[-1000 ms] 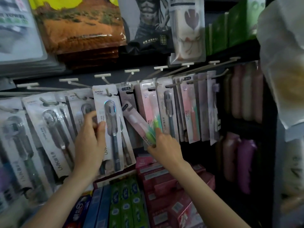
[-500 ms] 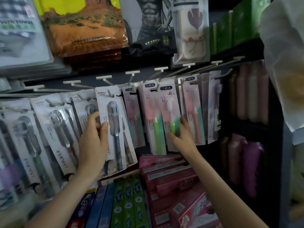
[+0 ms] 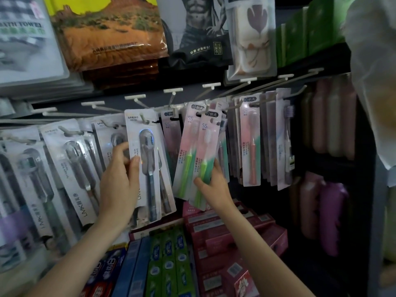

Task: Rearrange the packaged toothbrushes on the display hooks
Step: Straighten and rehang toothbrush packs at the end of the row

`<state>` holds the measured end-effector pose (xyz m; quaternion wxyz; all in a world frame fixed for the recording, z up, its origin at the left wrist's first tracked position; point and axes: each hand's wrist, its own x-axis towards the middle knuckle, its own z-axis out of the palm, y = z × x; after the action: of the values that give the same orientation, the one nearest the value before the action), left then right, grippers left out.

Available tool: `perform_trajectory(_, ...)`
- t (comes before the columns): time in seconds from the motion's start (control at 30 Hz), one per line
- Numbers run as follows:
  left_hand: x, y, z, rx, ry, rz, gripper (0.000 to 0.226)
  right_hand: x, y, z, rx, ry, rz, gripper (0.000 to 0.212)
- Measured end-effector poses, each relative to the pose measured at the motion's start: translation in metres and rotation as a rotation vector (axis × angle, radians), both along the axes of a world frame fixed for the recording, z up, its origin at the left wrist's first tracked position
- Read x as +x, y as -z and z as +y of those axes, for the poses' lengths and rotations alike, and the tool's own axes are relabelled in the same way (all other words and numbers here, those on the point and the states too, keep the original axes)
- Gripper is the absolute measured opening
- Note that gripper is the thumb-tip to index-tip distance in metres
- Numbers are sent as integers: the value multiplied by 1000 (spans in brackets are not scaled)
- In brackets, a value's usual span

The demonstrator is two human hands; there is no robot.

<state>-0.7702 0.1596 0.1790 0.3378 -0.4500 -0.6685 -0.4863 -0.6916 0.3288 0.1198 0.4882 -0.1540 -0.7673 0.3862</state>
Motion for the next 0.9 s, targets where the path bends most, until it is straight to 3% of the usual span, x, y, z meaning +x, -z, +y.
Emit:
perform_trajectory(0.1, 0, 1, 2, 8, 1, -12, 36, 7, 4, 6, -23, 63, -28, 52)
perform_trajectory(0.2, -1, 2, 2, 17, 3, -19, 36, 26, 3, 15, -39, 244, 29, 46)
perform_trajectory(0.27, -1, 2, 3, 21, 8, -25, 35, 44, 0, 16, -60, 326, 159, 43)
perform_trajectory(0.37, -1, 3, 5, 35, 17, -45, 36, 62, -2, 16, -107, 254, 409, 51)
perform_trajectory(0.43, -2, 4, 7, 40, 20, -52, 36, 68, 0, 15, 21, 251, 352, 47)
perform_trajectory(0.53, -2, 4, 7, 47, 35, -60, 36, 69, 3, 17, 330, 216, 64, 44)
perform_trajectory(0.67, -4, 3, 4, 42, 44, -47, 34, 62, -12, 19, 479, 186, -160, 54)
perform_trajectory(0.9, -8, 5, 6, 42, 42, -31, 33, 53, -42, 7, 175, 112, 50, 24)
